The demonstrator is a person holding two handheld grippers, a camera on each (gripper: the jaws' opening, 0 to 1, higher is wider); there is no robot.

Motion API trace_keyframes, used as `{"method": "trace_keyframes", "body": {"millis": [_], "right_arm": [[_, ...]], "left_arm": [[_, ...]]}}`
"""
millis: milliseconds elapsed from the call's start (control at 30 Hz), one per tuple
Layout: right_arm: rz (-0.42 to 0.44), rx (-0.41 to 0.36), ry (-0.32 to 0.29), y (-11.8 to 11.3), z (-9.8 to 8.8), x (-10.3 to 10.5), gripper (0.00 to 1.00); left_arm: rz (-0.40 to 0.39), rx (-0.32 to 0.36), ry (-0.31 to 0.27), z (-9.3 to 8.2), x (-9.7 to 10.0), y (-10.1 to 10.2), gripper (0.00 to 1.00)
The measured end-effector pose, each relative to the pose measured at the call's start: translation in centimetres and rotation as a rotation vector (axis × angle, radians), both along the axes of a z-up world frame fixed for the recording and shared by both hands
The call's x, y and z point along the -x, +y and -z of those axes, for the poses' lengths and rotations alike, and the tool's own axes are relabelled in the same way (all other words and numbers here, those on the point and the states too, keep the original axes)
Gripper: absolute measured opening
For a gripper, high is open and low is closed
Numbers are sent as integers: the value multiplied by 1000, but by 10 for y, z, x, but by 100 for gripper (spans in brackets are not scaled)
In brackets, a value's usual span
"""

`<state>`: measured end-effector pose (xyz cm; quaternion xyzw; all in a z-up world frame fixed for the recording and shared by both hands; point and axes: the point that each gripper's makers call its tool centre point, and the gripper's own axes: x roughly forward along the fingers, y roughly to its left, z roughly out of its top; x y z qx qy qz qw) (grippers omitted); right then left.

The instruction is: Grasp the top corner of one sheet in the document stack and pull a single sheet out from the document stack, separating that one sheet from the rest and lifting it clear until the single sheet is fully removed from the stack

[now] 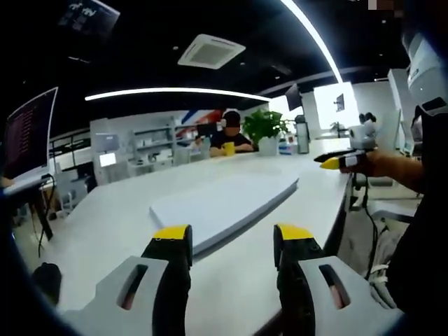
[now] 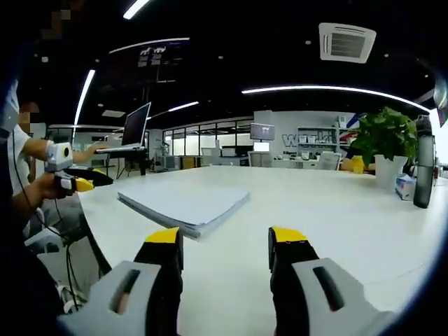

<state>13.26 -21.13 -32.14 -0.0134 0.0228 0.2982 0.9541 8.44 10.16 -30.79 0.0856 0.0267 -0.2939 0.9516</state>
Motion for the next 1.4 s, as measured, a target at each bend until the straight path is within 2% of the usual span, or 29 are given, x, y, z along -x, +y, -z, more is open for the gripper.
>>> {"method": "trace_keyframes", "body": {"millis": [433,633,800,967,1067,1200,1400], "right_arm": [[-79,84,7,35,12,13,49],[-83,59,3,37,11,13,49],[-88,19,-9,38,7,14,50],[-86,-20,-10,34,4,13,50],[-89,-38,-18,34,2,14,49],[-94,-20,-25,38,4,14,49],[-136,-20,7,50,10,14,48]], "left_arm": [[43,-30,-9,-4,-4,-13,46],[50,-49,-19,-9,-6,-18,46],[69,-81,0,-5,-6,-25,46],[79,-99,0,-13,-10,-28,46],[94,-139,-15,-15,-15,-31,46],[125,-189,-27,-12,-21,-38,46],[152,-292,-27,-7,-33,-47,44]]}}
